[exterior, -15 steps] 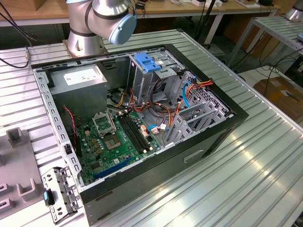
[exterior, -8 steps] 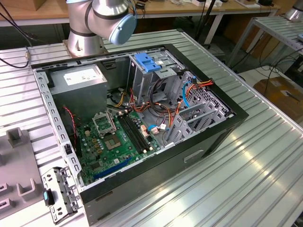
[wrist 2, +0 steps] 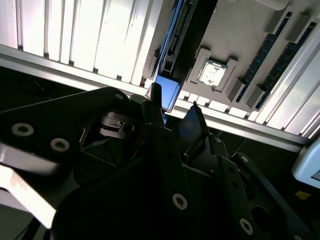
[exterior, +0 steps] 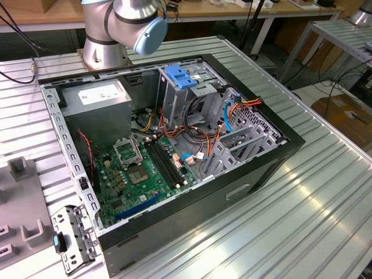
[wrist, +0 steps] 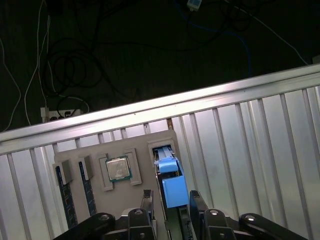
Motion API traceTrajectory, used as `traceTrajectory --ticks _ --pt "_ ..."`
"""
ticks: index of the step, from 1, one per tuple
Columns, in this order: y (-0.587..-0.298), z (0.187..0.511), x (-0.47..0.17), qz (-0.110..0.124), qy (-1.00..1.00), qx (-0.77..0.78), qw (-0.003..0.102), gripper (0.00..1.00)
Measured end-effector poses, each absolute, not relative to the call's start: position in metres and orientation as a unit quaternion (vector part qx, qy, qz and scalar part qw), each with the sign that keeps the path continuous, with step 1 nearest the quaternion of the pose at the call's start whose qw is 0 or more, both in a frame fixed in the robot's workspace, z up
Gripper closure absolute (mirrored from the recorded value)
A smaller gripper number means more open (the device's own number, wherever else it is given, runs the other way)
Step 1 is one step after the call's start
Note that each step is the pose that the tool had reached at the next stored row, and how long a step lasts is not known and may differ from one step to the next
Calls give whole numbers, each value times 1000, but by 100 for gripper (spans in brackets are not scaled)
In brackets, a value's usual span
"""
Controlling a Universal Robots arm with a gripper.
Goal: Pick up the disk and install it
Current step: 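Pick up the disk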
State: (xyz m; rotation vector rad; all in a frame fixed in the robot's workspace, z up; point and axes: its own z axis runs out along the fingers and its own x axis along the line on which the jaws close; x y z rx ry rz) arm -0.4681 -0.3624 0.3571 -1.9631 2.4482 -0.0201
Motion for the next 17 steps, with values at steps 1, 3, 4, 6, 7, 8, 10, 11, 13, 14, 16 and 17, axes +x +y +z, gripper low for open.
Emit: traceTrajectory --ticks 1,3,4,6,7,8,10,11,13,14,16,17 --pt "-362 357 -468 -6 780 -626 2 56" --pt "-362 357 -468 -6 780 -626 2 44" --pt "-362 357 -468 -6 780 -626 2 44" --pt "-362 357 -468 -6 780 -626 2 44" --pt "-362 357 -468 -6 780 -626 2 44" --pt "-362 357 -468 -6 780 -626 2 44" --pt "-362 357 -468 -7 780 -626 2 44" --pt "-362 357 -468 -7 780 -626 2 44" --pt "-362 357 -468 -7 780 -626 2 44" --pt "-362 357 -468 -7 780 -626 2 44" --pt "-362 357 -468 -7 780 -626 2 44" --pt "-362 357 -468 -7 780 -626 2 44"
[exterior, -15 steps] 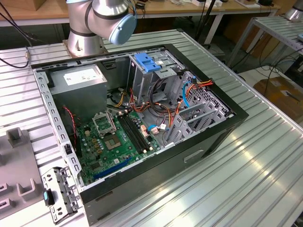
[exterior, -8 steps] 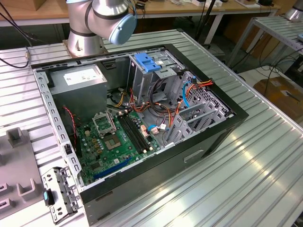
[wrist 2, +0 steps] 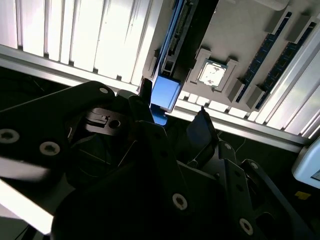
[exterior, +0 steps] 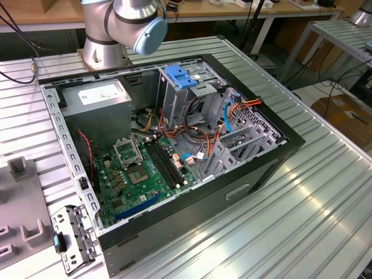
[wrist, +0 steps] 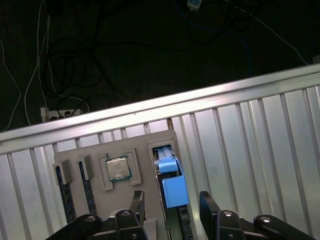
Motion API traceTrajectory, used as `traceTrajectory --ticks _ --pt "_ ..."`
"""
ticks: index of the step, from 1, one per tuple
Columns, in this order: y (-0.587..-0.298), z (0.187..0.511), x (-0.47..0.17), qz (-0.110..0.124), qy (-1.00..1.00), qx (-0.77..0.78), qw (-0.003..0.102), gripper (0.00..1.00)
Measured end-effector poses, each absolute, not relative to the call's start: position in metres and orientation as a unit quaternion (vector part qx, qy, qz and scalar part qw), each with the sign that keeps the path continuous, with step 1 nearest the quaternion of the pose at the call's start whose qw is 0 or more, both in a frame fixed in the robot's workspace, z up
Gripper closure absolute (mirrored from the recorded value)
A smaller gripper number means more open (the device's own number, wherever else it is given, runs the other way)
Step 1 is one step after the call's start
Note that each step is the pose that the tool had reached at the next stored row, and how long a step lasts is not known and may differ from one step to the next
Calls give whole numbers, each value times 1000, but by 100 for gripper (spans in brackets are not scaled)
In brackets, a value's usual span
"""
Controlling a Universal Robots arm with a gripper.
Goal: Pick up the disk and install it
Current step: 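Pick up the disk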
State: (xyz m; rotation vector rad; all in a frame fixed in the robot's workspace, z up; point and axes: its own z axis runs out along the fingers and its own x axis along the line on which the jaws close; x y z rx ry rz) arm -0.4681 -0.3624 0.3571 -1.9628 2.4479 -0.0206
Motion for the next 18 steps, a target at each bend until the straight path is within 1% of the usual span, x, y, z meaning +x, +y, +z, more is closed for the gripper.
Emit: traceTrajectory --ticks 6,12,18 --pt "-362 354 -468 -7 780 -626 2 44" --pt "-362 342 -468 -5 780 -626 -2 44" --pt "-362 328 -468 -4 768 -641 -2 44"
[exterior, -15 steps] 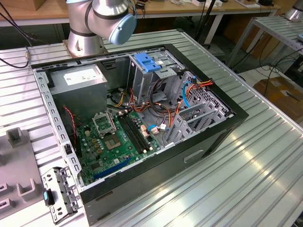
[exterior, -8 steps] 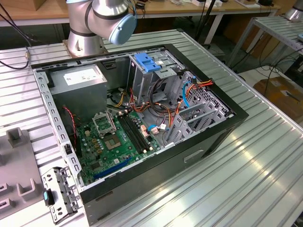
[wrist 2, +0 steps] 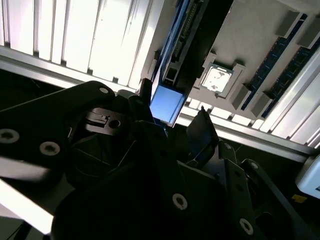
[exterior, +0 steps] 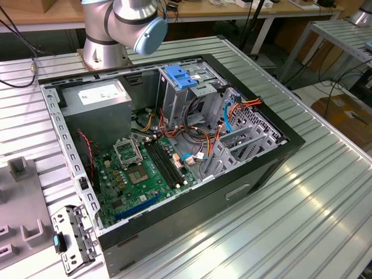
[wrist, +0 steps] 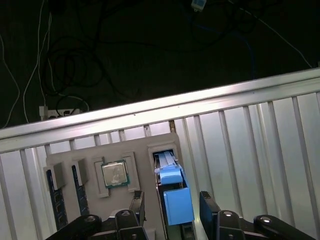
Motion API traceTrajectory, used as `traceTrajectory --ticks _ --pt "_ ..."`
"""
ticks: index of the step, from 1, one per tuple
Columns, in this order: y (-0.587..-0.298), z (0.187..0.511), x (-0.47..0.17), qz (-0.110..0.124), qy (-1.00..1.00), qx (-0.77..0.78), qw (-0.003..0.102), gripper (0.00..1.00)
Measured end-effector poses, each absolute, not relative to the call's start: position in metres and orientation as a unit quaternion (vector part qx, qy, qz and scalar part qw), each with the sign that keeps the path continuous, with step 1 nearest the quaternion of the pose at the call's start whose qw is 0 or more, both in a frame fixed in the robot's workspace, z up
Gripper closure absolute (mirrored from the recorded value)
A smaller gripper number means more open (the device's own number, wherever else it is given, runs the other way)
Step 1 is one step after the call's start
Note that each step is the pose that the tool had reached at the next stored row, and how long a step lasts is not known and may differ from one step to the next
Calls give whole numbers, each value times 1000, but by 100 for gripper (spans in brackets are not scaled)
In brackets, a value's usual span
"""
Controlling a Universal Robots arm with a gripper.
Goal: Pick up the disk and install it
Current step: 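Pick up the disk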
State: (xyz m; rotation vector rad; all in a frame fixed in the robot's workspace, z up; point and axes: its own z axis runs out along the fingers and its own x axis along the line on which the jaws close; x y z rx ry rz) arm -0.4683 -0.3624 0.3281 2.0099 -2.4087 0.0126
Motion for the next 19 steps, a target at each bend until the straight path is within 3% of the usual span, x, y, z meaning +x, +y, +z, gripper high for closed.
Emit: traceTrajectory --ticks 10,12,13,19 --pt "-363 305 -469 4 -734 679 2 44" --pt "-363 303 -470 4 -731 682 2 45" --pt "-363 302 -470 4 -731 683 2 53" --pt "-362 298 -471 7 -720 694 0 53"
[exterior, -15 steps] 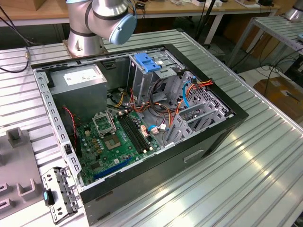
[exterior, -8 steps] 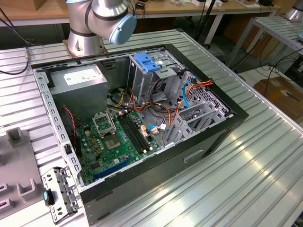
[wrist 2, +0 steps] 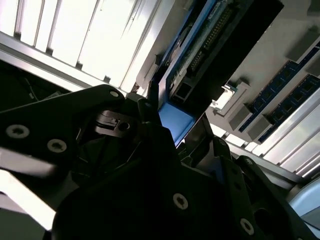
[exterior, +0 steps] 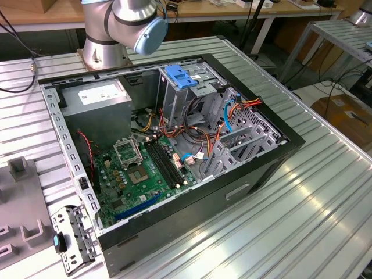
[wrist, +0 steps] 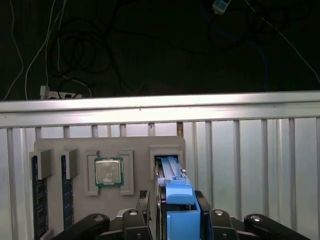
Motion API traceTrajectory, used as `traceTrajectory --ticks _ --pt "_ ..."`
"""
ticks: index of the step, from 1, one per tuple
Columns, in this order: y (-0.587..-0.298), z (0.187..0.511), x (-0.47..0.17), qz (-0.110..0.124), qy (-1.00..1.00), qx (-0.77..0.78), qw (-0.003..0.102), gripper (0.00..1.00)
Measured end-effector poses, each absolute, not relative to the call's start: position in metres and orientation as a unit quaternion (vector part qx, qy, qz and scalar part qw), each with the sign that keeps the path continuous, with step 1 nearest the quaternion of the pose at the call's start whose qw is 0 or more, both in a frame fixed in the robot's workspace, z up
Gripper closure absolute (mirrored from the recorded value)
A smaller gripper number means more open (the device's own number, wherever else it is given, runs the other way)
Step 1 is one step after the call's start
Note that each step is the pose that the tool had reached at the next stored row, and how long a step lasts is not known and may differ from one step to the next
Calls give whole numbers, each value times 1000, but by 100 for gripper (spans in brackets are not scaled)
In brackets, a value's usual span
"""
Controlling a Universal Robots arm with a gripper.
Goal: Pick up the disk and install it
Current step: 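Pick up the disk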
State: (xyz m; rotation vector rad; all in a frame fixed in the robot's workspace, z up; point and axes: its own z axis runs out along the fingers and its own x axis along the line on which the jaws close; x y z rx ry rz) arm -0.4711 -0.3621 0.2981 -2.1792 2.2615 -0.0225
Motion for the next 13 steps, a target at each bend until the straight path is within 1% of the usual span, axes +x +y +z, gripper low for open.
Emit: traceTrajectory --ticks 13 --pt "-362 297 -471 -7 719 -695 0 53"
